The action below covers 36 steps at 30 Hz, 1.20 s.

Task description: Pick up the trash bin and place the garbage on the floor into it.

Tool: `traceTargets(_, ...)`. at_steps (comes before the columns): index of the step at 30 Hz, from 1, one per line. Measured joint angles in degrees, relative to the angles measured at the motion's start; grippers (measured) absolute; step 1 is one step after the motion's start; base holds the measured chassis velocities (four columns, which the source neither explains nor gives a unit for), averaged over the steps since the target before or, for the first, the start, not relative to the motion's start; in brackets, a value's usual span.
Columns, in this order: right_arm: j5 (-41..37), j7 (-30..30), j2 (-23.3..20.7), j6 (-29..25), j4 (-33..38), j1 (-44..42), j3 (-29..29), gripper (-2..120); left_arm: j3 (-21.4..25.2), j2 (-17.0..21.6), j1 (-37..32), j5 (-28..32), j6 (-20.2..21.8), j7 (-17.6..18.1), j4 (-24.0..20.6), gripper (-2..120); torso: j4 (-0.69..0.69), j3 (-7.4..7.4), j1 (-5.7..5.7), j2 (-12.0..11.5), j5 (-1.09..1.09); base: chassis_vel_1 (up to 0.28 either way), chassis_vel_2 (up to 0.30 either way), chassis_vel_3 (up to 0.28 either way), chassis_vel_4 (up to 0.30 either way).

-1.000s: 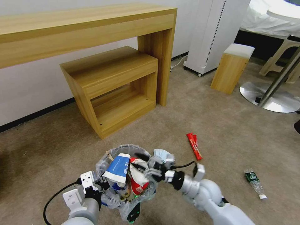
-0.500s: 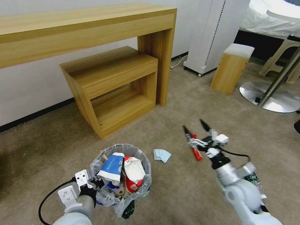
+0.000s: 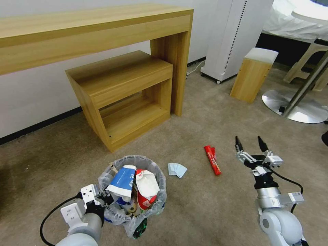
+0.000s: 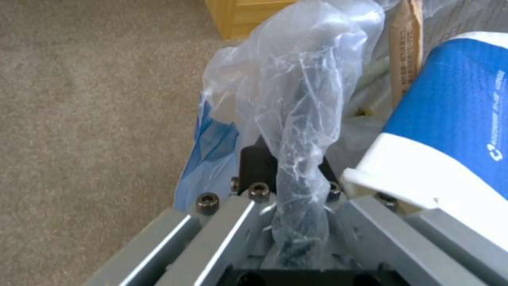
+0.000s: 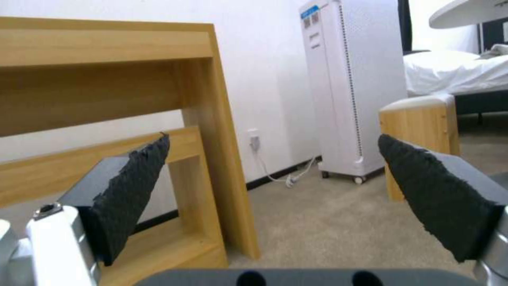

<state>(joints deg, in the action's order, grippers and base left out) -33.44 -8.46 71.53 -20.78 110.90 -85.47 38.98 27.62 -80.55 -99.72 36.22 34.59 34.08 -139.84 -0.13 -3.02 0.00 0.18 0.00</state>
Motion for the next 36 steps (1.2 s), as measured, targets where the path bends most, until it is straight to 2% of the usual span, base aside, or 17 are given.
traceTargets(6, -0.23, -1.37, 0.00, -1.01, 0.00, -0.29, -0.20, 100, 0.04, -0.20, -0.64, -0.76, -0.11, -0.27, -0.35, 0, 0.00, 0.00, 0.00, 0.00, 0.00, -0.009, 0.007, 0.004, -0.009)
traceTargets(17, 1.40, 0.19, -1.87, -1.09, -0.50, -0.26, -1.30, 100, 1.50, -0.53, -1.62, -2.78, -0.70, -0.31, -0.81, 0, 0.00, -0.02, 0.00, 0.00, 0.00, -0.171, 0.159, 0.162, -0.148)
traceTargets(21, 2.85, 2.89, -3.26, 4.05, -1.11, 0.24, -3.80, 100, 1.37, -1.04, -2.63, -3.82, -0.94, -0.37, -1.17, 0, 0.00, -0.02, 0.00, 0.00, 0.00, -0.069, 0.088, 0.074, -0.059)
traceTargets(23, 3.06, 3.39, -3.42, 4.91, -1.29, 0.34, -4.25, 100, 1.34, -1.11, -2.78, -3.94, -0.96, -0.39, -1.24, 0, 0.00, -0.01, 0.00, 0.00, 0.00, 0.000, 0.000, 0.000, 0.000)
traceTargets(25, 4.20, 4.80, -4.11, 8.92, -1.67, 0.58, -5.22, 100, 1.37, -1.27, -3.35, -4.22, -1.09, -0.41, -1.63, 0, 0.00, 0.00, 0.00, 0.00, 0.00, 0.016, -0.023, -0.015, 0.032)
traceTargets(26, 4.20, 4.80, -4.11, 8.92, -1.67, 0.58, -5.22, 100, 1.37, -1.27, -3.35, -4.22, -1.09, -0.41, -1.63, 0, 0.00, 0.00, 0.00, 0.00, 0.00, 0.033, -0.046, -0.029, 0.064)
traceTargets(29, 8.36, 9.95, -6.43, 16.82, -1.66, 0.29, -5.71, 100, 1.68, -1.21, -4.20, -4.43, -1.16, -0.45, -2.32, 0, 0.00, 0.01, 0.00, 0.00, 0.02, 0.000, 0.000, 0.000, 0.000)
traceTargets(30, 8.36, 9.95, -6.43, 16.82, -1.66, 0.29, -5.71, 100, 1.68, -1.21, -4.20, -4.43, -1.16, -0.45, -2.32, 0, 0.00, 0.01, 0.00, 0.00, 0.02, 0.000, 0.000, 0.000, 0.000)
traceTargets(33, 9.92, 13.00, -11.44, 22.29, -0.21, -1.00, -3.53, 100, 1.94, -1.14, -4.38, -4.43, -1.20, -0.47, -2.78, 0, 0.00, 0.00, 0.00, 0.00, 0.00, 0.000, 0.000, 0.000, 0.000)
traceTargets(34, 9.92, 13.00, -11.44, 22.29, -0.21, -1.00, -3.53, 100, 1.94, -1.14, -4.38, -4.43, -1.20, -0.47, -2.78, 0, 0.00, 0.00, 0.00, 0.00, 0.00, 0.000, 0.000, 0.000, 0.000)
traceTargets(36, 9.78, 13.46, -15.19, 23.26, 0.62, -2.49, -0.60, 100, 1.98, -1.14, -4.28, -4.33, -1.25, -0.48, -2.83, 0, 0.00, 0.00, 0.00, 0.00, 0.01, 0.000, 0.000, 0.000, 0.000)
